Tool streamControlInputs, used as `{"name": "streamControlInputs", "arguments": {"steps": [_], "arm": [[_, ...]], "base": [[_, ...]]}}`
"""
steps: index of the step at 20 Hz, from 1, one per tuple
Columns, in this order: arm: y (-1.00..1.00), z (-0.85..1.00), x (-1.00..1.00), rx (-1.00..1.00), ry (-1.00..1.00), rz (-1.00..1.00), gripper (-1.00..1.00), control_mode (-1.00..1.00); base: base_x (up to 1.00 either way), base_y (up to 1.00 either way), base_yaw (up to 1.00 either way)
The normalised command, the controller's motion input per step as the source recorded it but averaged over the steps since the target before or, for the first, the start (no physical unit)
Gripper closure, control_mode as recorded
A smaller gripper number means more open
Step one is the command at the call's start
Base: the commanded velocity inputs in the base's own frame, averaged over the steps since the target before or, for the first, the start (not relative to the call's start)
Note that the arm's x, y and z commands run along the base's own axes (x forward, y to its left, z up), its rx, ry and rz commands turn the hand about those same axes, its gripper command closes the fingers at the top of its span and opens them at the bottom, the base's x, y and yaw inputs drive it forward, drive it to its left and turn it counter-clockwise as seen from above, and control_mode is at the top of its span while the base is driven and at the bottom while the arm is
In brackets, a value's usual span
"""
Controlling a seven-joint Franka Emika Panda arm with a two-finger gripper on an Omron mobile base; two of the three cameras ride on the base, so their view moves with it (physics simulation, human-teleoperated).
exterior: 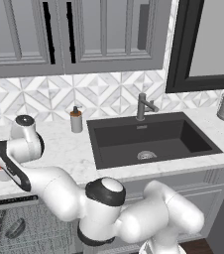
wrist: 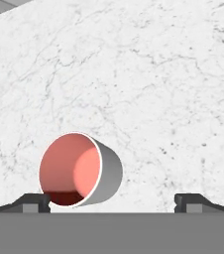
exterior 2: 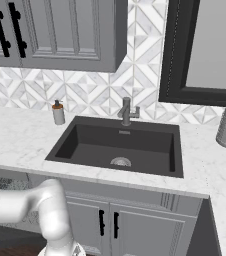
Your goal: Pick up the cup and bowl from the counter, place them in the dishwasher, and close the dishwasher door.
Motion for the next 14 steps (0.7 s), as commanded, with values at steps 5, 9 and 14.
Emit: {"name": "streamControlInputs", "arguments": {"steps": [5,9,14], "arm": [[0.16,-0.18,0.00,-0.01,0.00,0.00,-1.00,-1.00],[0.09,-0.17,0.00,-0.01,0.00,0.00,-1.00,-1.00],[0.06,-0.21,0.00,-0.02,0.00,0.00,-1.00,-1.00]], "base": [[0.00,0.00,0.00],[0.00,0.00,0.00],[0.00,0.00,0.00]]}}
